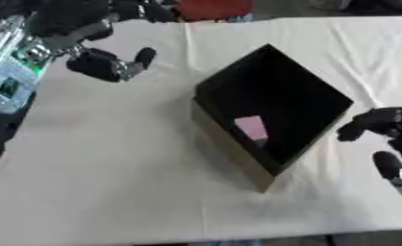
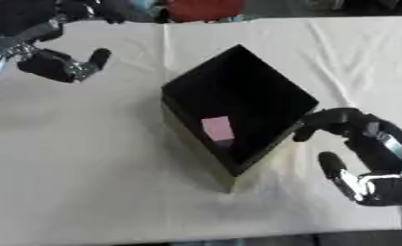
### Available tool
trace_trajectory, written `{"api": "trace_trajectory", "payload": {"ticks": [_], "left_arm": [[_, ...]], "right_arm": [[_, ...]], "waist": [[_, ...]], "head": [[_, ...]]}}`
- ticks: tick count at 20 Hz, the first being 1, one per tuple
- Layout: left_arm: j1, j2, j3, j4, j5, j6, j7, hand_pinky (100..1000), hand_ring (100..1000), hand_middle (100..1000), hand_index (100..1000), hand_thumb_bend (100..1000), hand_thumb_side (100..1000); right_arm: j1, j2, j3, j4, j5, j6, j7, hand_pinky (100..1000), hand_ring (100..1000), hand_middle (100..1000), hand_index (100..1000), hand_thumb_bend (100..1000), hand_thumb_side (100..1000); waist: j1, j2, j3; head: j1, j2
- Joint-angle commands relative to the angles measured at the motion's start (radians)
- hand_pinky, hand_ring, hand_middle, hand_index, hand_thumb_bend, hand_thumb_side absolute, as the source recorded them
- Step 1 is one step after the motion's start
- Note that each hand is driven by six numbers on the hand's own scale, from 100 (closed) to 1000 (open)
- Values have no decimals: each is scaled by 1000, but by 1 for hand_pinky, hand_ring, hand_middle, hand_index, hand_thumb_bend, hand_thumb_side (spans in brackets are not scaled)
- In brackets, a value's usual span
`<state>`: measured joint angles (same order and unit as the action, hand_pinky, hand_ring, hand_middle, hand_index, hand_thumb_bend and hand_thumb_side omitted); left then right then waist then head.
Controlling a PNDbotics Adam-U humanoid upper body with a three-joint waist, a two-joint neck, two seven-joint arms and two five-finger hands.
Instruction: Pick up objects on the table and place them in the box.
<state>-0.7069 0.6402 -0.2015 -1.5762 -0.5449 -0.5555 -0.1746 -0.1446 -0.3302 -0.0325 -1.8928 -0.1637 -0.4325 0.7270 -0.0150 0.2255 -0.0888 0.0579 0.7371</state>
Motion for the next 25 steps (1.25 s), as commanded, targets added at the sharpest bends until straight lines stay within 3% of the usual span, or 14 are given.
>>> {"api": "trace_trajectory", "payload": {"ticks": [1, 8, 15, 25], "left_arm": [[43, 28, 82, -35, 55, 50, 35, 681, 613, 631, 846, 100, 400], [224, -51, 199, -135, 166, 155, -2, 657, 567, 578, 790, 100, 398], [410, -103, 267, -289, 285, 185, -45, 644, 544, 544, 760, 100, 480], [450, -118, 311, -317, 467, 200, -124, 610, 491, 478, 709, 100, 590]], "right_arm": [[-8, -7, -17, -22, 10, -112, 94, 735, 665, 599, 838, 100, 387], [-4, 0, -26, -25, 22, -109, 76, 734, 664, 598, 837, 100, 387], [-2, 5, -21, -24, 21, -105, 77, 734, 664, 598, 836, 100, 388], [0, 9, -22, -25, 19, -104, 76, 734, 663, 598, 836, 100, 389]], "waist": [[-4, -11, 8], [-8, -12, 30], [-8, -18, 22], [-12, -20, 14]], "head": [[-9, -19], [-6, -32], [8, -28], [12, -34]]}}
